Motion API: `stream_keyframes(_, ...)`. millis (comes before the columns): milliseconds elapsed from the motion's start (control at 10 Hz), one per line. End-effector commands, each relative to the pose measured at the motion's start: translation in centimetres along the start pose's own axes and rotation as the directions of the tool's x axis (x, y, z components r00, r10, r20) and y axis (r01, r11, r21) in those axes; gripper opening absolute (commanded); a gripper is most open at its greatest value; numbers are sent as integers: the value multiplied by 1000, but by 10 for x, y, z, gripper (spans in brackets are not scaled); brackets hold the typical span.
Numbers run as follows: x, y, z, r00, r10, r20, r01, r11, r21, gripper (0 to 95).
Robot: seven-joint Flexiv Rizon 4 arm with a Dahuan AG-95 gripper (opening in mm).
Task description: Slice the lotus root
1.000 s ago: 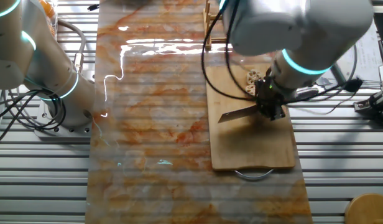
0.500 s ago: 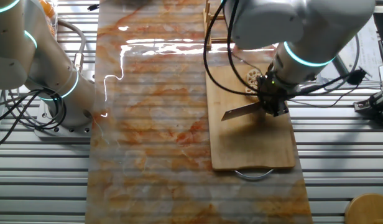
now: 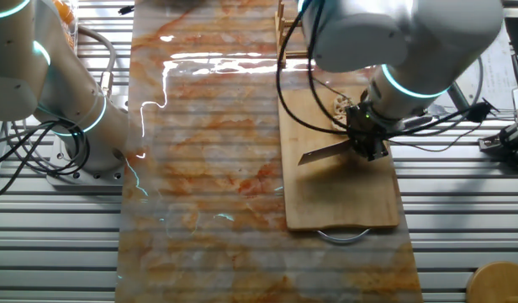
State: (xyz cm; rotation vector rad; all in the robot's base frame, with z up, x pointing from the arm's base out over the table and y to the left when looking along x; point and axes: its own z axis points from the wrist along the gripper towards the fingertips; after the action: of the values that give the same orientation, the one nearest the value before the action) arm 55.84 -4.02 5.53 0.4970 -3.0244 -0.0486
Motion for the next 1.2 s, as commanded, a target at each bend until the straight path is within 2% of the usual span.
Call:
stream_keyframes(100,-1,-2,26,1000,13,-10,-13,1000,3,0)
stream_keyframes(200,-1,-3,28,1000,11,-16,-11,1000,7,0)
stream_keyframes(400,-1,-2,26,1000,14,-5,-14,1000,2,0)
stream_keyframes(500,-1,0,19,1000,16,4,-16,1000,4,0)
stream_keyframes(700,-1,1,16,1000,2,28,-2,1000,16,0)
stream_keyframes(800,0,1,13,1000,0,22,0,1000,16,0)
stream_keyframes(1000,3,4,-3,1000,-6,5,6,1000,13,0)
stream_keyframes(1200,4,4,-6,1000,-12,16,12,1000,22,0)
